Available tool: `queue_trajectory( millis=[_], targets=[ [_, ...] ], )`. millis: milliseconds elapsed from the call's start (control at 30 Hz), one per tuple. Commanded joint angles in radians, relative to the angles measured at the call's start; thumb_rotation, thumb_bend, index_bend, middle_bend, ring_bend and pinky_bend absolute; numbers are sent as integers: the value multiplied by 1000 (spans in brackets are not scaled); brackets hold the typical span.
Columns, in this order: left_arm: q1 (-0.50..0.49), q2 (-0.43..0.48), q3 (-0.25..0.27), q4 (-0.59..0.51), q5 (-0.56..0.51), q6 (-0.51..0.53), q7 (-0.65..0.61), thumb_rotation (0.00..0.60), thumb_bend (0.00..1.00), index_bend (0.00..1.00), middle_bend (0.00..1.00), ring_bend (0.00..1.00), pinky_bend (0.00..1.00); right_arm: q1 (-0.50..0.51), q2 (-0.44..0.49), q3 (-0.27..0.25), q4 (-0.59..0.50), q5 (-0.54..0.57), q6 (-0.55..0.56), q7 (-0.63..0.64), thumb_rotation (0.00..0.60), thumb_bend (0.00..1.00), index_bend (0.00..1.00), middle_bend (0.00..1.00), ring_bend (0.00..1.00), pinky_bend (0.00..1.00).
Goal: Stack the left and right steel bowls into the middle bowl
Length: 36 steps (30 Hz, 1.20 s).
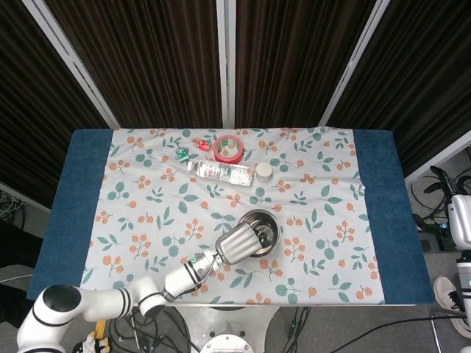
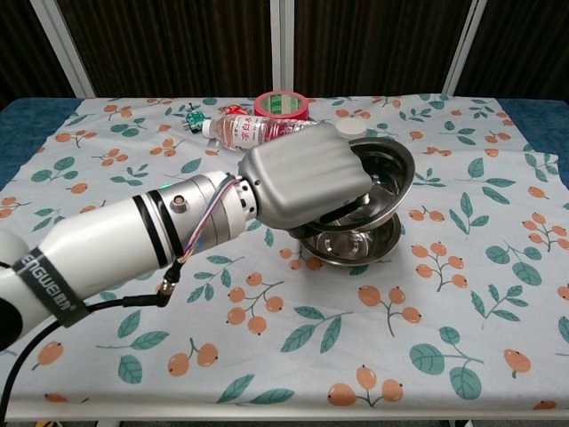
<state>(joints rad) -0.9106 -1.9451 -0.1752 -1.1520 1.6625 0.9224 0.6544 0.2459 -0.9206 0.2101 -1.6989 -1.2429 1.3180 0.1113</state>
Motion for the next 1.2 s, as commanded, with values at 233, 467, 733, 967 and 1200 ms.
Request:
queue_trajectory(
  millis=[233,467,733,967,1200],
  targets=[
    [-24,43,62,-10,22,5,-116,600,200,394,660,877,935,8,-23,11,35,23,-19,-6,600,127,105,379,865,827],
    [1,133,54,-90,-2,38,-36,600,188,378,615,851,923,5,-29,10,31,16,-14,-16,600,127,105,378,865,827],
    [220,390,64,-316,-214,159,65,600,137,330,427,537,682,-4,-88,-12,63,-84,57,-34,600,101,130,372,731,778],
    [414,524,151,-310,-209,344,-233,500,44,146,108,85,260,-11,-224,-74,222,-198,104,-56,600,93,208,209,158,232],
    [548,539,195,-225,-193,482,-389,476,36,146,108,84,241,-20,-268,-98,249,-183,75,-94,600,90,141,108,14,92]
  ],
)
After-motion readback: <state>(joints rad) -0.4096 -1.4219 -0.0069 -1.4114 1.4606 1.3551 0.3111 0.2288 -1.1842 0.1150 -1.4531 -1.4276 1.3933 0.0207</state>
